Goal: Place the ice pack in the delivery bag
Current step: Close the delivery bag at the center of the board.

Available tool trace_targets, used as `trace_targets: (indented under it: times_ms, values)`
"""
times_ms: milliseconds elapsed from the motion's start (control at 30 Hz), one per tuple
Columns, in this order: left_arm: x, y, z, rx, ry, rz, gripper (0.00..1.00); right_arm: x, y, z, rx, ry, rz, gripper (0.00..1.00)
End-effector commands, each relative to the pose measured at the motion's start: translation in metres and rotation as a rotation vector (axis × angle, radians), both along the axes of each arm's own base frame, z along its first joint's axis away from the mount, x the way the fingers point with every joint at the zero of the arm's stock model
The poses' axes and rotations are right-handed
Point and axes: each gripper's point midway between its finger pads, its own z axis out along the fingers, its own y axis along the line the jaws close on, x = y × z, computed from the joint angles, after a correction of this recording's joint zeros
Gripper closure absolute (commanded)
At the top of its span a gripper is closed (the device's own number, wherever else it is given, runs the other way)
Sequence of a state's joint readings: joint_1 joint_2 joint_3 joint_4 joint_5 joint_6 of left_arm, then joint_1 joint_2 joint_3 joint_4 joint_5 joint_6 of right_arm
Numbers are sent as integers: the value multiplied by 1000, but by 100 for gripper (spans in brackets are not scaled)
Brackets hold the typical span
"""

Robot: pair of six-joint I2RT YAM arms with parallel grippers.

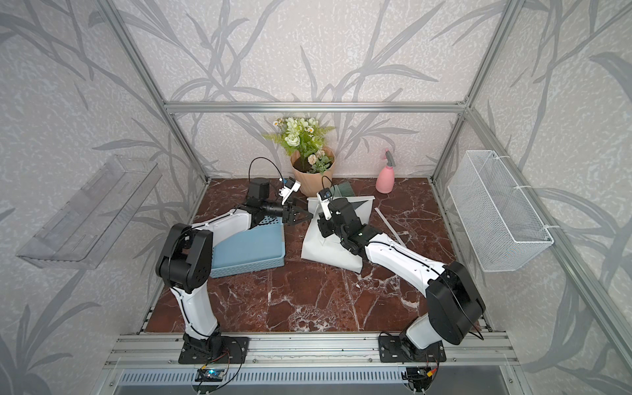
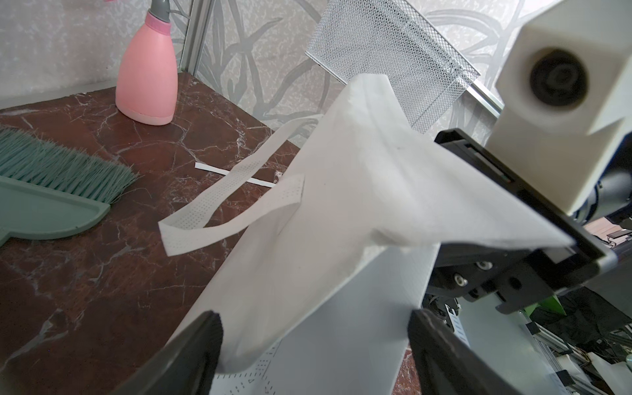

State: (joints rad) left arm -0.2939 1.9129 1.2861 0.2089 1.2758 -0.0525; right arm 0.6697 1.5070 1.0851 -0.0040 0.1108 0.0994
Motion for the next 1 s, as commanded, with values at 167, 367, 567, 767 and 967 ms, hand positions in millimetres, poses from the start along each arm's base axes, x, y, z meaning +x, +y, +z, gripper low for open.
trace_targets:
  times_ms: [167, 367, 567, 767, 967]
  values:
    - [1, -7, 16, 31, -73, 29, 14, -2, 9, 9, 38, 9, 37, 73]
    - [-11, -5, 38, -31, -65, -17, 14, 5, 3, -2, -17, 39, -6, 73]
    - [-19, -2, 39, -36, -45, -43, 14, 9, 5, -1, -13, 33, -7, 72]
    - [-13, -4, 26, 21, -67, 12, 16, 4, 11, 8, 24, 21, 26, 71]
    - [-1, -10, 9, 93, -89, 77, 23, -11, 17, 23, 80, 5, 98, 66]
